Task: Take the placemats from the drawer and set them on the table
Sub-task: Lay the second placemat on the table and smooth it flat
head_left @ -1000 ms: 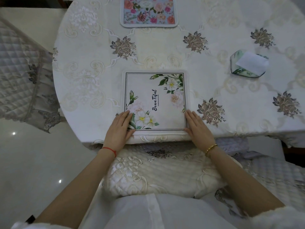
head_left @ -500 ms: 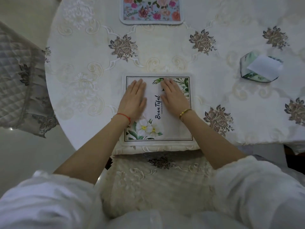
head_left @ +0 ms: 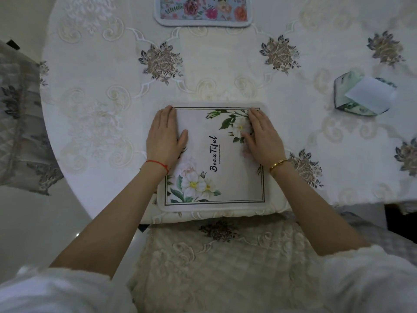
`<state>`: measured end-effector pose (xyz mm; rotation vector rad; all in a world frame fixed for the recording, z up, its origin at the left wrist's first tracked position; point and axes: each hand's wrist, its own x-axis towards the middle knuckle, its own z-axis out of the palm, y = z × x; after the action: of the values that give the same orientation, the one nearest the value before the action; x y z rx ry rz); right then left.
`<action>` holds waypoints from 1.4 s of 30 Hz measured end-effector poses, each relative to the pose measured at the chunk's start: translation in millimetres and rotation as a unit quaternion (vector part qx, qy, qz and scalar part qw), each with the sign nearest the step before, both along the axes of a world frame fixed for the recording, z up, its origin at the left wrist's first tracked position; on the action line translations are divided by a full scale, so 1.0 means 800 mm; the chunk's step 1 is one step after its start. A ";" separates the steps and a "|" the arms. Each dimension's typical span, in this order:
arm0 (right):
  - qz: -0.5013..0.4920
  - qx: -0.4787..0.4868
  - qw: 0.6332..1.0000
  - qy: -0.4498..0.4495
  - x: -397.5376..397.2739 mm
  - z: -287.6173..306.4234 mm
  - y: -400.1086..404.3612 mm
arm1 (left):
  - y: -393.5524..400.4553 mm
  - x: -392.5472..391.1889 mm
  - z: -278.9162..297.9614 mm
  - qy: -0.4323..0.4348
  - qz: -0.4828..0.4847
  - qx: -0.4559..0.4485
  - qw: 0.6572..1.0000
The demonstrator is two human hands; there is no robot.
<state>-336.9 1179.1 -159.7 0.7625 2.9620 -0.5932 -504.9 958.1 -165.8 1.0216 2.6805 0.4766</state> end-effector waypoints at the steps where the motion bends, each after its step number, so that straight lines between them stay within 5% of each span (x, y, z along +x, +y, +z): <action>1: -0.008 0.000 1.000 0.005 -0.003 0.000 -0.002 | 0.001 0.000 0.002 -0.002 0.006 0.002 1.000; 9: 0.102 -0.023 0.994 -0.025 -0.083 -0.003 -0.034 | 0.054 -0.010 0.004 -0.017 -0.103 -0.001 0.994; 22: -0.033 0.018 0.998 -0.055 0.012 -0.003 0.023 | -0.021 -0.021 0.003 -0.002 -0.001 -0.014 1.000; 30: 0.064 -0.024 0.997 -0.041 0.020 -0.005 -0.072 | -0.042 0.055 0.007 -0.036 -0.133 0.007 0.990; 42: -0.011 0.021 0.996 -0.081 0.121 -0.001 -0.041 | -0.103 0.079 0.012 -0.025 -0.025 -0.005 0.999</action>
<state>-240.0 1146.2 -160.2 0.8055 2.8292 -0.4481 -441.4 876.0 -156.3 1.0554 2.6044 0.4729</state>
